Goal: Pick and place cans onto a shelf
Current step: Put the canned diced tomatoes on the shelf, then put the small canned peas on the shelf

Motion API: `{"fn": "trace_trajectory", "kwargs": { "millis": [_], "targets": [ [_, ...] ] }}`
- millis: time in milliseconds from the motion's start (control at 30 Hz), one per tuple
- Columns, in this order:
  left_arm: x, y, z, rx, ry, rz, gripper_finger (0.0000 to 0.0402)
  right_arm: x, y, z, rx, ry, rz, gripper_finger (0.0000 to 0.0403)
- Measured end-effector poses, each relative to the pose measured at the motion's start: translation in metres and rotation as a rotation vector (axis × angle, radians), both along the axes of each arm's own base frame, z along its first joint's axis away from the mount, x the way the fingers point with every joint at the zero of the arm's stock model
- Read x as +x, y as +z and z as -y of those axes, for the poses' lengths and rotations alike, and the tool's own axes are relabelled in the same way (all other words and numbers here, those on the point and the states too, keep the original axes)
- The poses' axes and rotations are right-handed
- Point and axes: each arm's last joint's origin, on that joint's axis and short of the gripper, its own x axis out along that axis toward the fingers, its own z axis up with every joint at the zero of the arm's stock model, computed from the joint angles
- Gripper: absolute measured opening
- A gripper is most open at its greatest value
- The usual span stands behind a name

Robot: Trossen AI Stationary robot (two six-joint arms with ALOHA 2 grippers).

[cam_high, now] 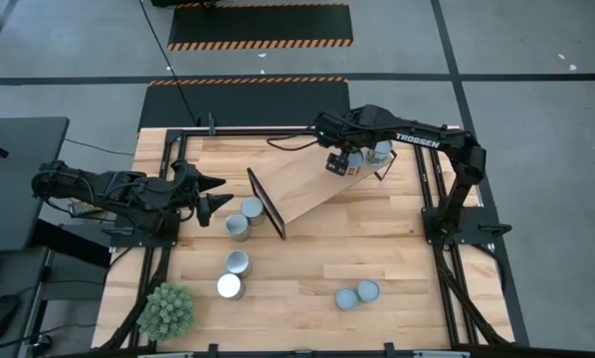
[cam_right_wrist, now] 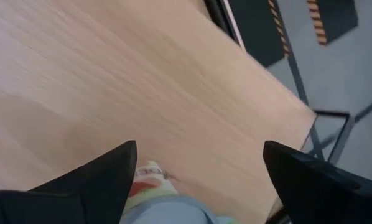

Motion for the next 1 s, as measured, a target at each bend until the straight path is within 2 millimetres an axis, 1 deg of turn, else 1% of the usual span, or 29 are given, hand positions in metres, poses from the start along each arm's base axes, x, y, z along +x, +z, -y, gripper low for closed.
{"fn": "trace_trajectory", "kwargs": {
  "millis": [100, 267, 567, 700, 800, 900, 1000],
  "targets": [
    [0.0, 0.0, 0.0, 0.0, 0.0, 0.0, 0.0286, -0.004, -0.001, 0.002, 0.008, -0.045, -0.015, 0.0354],
    [0.0, 0.0, 0.0, 0.0, 0.0, 0.0, 0.0286, -0.01, -0.001, 0.002, -0.026, -0.088, -0.076, 0.0354],
    [0.0, 0.0, 0.0, 0.0, 0.0, 0.0, 0.0286, -0.007, 0.003, 0.0, -0.035, -0.079, -0.043, 0.0354],
    [0.0, 0.0, 0.0, 0.0, 0.0, 0.0, 0.0286, -0.002, 0.007, 0.001, -0.049, -0.049, 0.003, 0.0354],
    [0.0, 0.0, 0.0, 0.0, 0.0, 0.0, 0.0286, 0.0, 0.007, 0.0, -0.008, -0.029, 0.026, 0.0354],
    [0.0, 0.0, 0.0, 0.0, 0.0, 0.0, 0.0286, 0.006, 0.007, -0.007, 0.046, 0.03, 0.067, 0.0354],
    [0.0, 0.0, 0.0, 0.0, 0.0, 0.0, 0.0286, 0.014, 0.007, -0.02, 0.081, 0.13, 0.103, 0.0354]
  ]
}}
